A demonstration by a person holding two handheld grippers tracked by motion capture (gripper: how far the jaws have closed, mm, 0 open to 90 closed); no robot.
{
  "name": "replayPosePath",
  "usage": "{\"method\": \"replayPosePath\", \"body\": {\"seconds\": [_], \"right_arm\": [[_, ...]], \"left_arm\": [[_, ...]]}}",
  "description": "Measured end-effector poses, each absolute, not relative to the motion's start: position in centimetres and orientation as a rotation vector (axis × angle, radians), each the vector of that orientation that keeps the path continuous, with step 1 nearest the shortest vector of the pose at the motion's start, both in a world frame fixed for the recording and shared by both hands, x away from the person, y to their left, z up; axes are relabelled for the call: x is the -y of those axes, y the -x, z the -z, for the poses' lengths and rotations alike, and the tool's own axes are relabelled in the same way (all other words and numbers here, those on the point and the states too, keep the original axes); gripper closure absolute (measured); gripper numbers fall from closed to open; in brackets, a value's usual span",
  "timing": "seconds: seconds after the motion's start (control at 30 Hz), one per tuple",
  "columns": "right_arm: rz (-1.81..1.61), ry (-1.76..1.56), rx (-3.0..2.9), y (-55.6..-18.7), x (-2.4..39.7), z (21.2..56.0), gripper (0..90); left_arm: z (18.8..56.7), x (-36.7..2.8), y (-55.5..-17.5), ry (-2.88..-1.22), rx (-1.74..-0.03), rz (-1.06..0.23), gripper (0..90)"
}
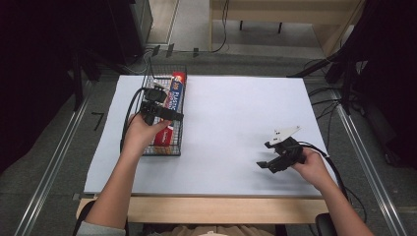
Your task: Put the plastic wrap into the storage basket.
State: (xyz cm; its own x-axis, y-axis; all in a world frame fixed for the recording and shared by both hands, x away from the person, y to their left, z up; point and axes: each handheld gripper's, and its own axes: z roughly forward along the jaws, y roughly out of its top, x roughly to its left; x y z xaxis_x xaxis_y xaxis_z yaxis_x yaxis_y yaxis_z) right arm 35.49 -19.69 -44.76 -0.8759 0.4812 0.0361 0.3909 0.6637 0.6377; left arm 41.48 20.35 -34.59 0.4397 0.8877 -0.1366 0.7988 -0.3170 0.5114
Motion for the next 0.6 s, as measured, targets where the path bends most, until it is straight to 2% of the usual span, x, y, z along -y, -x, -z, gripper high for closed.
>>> {"method": "replayPosePath", "body": {"seconds": [0.37, 0.6], "right_arm": [[-1.028, -0.756, -2.724, -35.5, 19.8, 44.5, 20.4], [-1.053, -0.763, -2.723, -35.4, 19.7, 44.3, 20.4]], "left_arm": [[34.9, -17.6, -37.5, -2.271, -1.14, -0.172, 20.3], [35.5, -16.3, -35.4, -2.242, -0.997, -0.14, 20.3]]}}
